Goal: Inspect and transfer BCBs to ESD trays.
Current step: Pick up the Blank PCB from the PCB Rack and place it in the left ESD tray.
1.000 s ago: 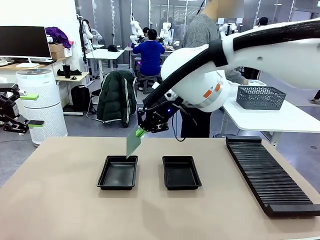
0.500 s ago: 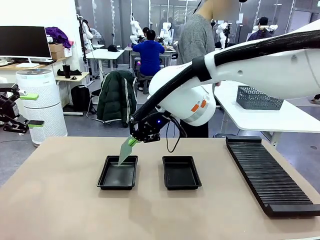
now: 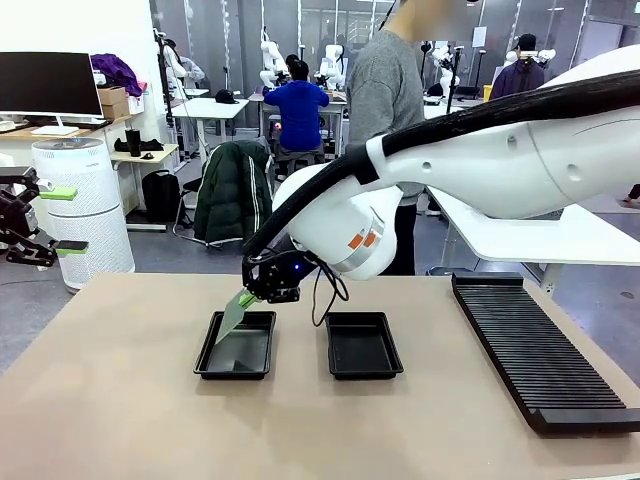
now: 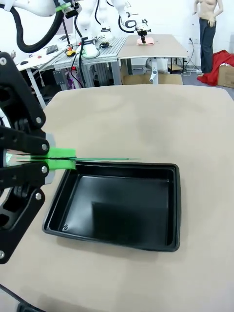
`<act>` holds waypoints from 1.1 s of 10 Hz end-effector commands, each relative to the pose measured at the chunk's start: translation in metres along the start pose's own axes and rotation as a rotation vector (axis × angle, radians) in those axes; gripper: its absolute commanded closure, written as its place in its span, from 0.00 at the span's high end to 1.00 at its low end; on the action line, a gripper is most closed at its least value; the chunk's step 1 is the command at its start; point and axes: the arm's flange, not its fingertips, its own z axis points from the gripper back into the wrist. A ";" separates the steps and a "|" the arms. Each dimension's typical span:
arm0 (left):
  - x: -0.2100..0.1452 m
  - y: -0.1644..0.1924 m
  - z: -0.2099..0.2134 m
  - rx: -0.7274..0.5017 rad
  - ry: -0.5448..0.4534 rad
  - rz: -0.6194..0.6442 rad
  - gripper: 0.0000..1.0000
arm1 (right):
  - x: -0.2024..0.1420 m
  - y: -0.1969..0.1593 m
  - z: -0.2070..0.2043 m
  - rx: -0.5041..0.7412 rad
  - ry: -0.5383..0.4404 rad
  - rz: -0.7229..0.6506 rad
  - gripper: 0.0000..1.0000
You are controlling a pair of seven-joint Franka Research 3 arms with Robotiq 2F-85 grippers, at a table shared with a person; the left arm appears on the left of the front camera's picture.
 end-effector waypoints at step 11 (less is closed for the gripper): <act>0.000 0.000 0.001 -0.003 -0.001 0.000 1.00 | 0.011 -0.054 -0.063 0.104 -0.009 -0.007 0.01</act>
